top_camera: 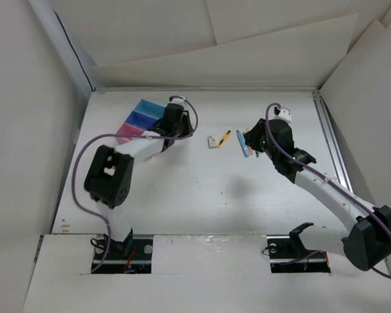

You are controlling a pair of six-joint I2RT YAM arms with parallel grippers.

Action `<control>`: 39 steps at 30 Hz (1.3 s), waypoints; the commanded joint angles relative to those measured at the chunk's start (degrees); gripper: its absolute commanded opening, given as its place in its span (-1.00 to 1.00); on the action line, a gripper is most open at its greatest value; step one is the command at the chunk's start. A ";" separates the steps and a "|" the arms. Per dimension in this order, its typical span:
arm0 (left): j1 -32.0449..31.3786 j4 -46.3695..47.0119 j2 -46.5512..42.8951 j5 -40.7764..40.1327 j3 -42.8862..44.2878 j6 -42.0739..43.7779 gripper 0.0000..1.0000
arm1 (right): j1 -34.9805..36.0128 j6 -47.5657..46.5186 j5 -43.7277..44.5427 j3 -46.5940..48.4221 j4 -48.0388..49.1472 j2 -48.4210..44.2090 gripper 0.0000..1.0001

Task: Sort the stationery into containers
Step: Pick up the stationery from the center of the board, then place the stationery in the storage box.

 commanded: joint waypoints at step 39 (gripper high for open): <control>17.23 6.21 -22.46 -22.69 -21.71 -23.83 -0.27 | 1.01 -0.38 -0.11 2.37 1.86 -0.40 -0.27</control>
